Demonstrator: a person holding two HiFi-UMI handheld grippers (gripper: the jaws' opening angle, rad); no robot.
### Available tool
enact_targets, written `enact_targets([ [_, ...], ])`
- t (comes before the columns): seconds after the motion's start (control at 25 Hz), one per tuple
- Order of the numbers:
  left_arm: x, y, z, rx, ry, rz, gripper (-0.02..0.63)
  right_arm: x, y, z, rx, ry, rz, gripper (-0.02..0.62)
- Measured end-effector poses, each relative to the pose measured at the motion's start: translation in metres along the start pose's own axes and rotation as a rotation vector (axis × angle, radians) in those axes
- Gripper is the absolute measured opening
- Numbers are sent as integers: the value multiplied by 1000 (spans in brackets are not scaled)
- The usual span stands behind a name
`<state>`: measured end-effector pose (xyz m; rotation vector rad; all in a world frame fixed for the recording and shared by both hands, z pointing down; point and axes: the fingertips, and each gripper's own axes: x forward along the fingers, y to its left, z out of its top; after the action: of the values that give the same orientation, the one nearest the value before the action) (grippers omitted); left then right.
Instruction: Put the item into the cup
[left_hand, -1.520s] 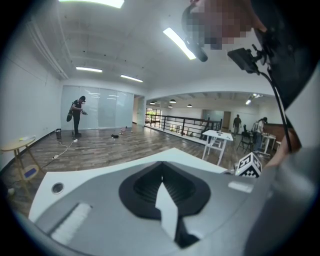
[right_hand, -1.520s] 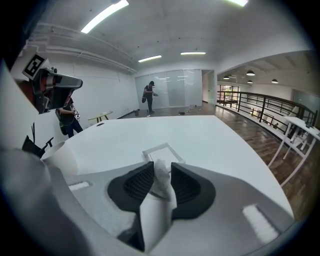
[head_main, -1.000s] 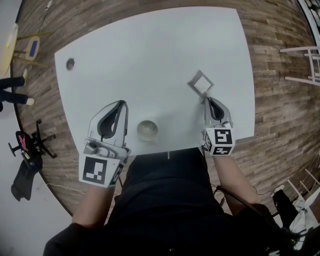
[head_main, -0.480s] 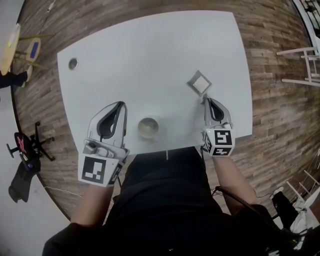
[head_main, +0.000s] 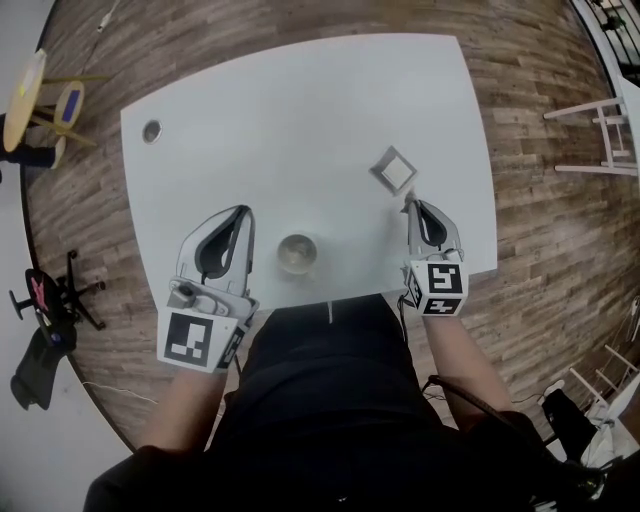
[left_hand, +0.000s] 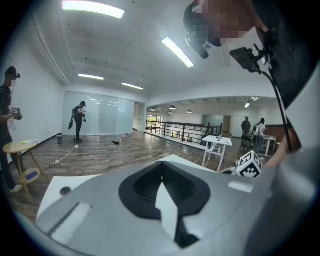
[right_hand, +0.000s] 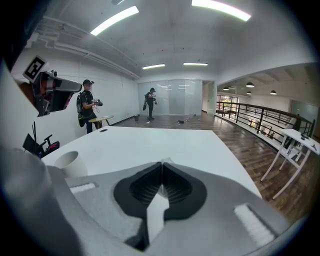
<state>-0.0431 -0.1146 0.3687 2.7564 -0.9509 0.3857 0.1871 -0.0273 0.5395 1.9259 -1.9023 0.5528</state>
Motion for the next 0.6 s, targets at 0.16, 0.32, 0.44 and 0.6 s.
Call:
enact_targets([
  [0.16,-5,0,3,11,-20,1,-2,-5,2,7,-23,-18,4,5],
  [0.32,-10,2,4,62,-42,-5,-2,-6,0,14,-30,-27,-4,5],
  [0.44,-12,1,11,33,-57,7,-2,-7,-2,19,-31,-34,-10,5],
  [0.6,-15,5,10,87,-68,-3,-2,-9,0,27,-37,-50,-13,5],
])
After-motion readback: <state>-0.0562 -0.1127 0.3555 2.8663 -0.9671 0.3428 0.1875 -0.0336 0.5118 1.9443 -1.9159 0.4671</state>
